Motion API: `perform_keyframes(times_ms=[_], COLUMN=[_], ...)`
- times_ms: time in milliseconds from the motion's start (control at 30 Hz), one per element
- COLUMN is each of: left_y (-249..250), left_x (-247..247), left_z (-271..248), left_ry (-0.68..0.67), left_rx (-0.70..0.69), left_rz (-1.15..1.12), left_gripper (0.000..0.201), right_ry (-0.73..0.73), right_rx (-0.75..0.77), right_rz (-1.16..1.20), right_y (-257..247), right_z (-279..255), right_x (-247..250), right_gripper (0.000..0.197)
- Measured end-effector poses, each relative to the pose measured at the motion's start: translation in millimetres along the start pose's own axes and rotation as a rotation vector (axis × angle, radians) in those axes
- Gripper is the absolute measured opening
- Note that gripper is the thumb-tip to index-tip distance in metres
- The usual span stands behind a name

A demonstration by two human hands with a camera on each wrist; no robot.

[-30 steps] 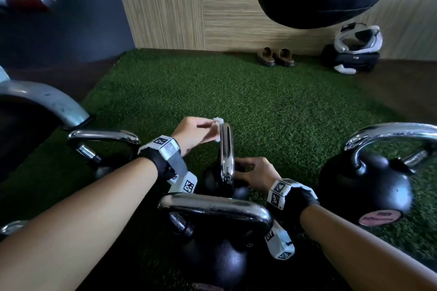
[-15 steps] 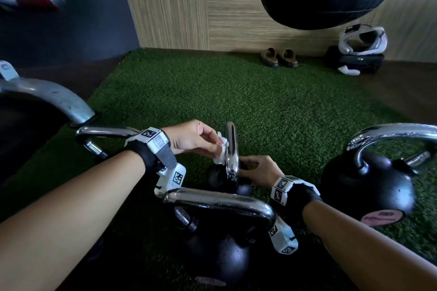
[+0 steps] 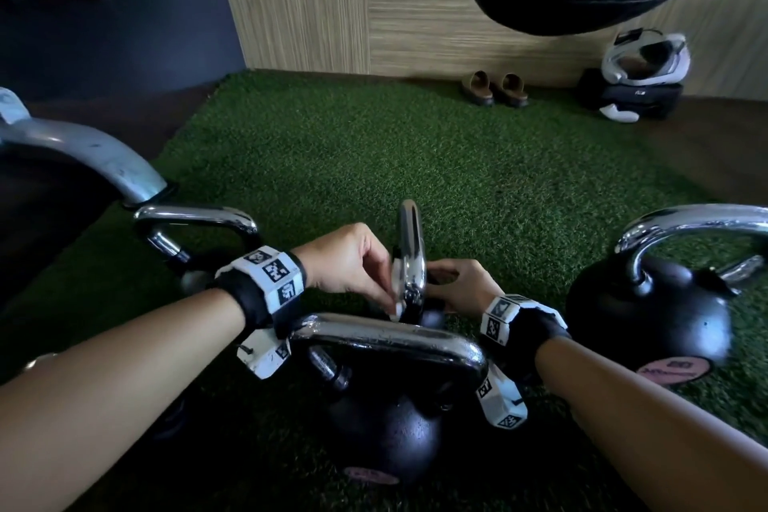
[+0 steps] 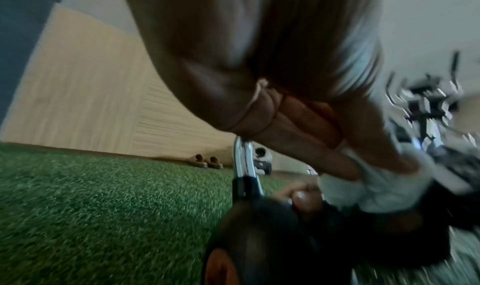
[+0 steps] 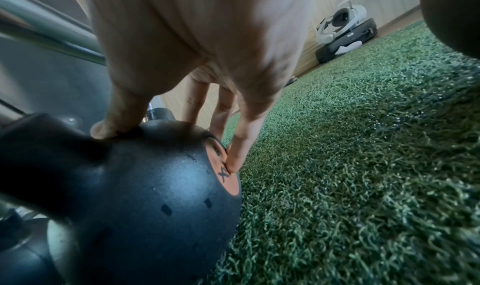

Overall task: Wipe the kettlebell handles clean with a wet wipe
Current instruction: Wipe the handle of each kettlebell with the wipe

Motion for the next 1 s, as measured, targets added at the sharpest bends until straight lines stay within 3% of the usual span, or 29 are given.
perform_keyframes(times_ms=[233, 400, 533, 633, 733, 800, 867, 1000], left_y=[-9, -20, -23, -30, -33, -30, -19, 3], left_x=[-8, -13, -4, 20, 47, 58, 65, 70], left_z=[-6, -4, -6, -9, -10, -9, -4, 7], left_ry=[0.096, 0.110, 0.059, 0.116, 0.278, 0.375, 0.412, 0.408], left_rx=[-0.014, 0.046, 0.094, 0.133, 0.175, 0.184, 0.154, 0.106], left_rz=[0.063, 0.109, 0.084, 0.058, -0.163, -0.401, -0.534, -0.553], left_gripper=[0.022, 0.015, 0.020, 0.013, 0.014, 0.015, 0.018, 0.014], right_ry=[-0.018, -0.012, -0.128, -0.028, 0.095, -0.014, -0.104, -0.164], right_rx=[0.008, 0.019, 0.093, 0.158, 0.305, 0.343, 0.402, 0.445], right_rz=[0.015, -0.085, -0.313, -0.388, -0.217, 0.000, 0.072, 0.116], right_y=[2, -1, -20, -59, -103, -129, -149, -164], right_z=[3, 4, 11, 14, 10, 0, -6, -8], right_x=[-2, -1, 6, 35, 59, 59, 55, 40], right_gripper=[0.096, 0.056, 0.069, 0.035, 0.019, 0.021, 0.028, 0.037])
Point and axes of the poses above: each hand's wrist, its own z-axis towards the middle knuckle, its own x-axis out of the back of the hand, y = z × x, the point moved 5 cm from there along z, towards the middle knuckle, and after that the axes turned 8 degrees about y, right-handed, at the moved point
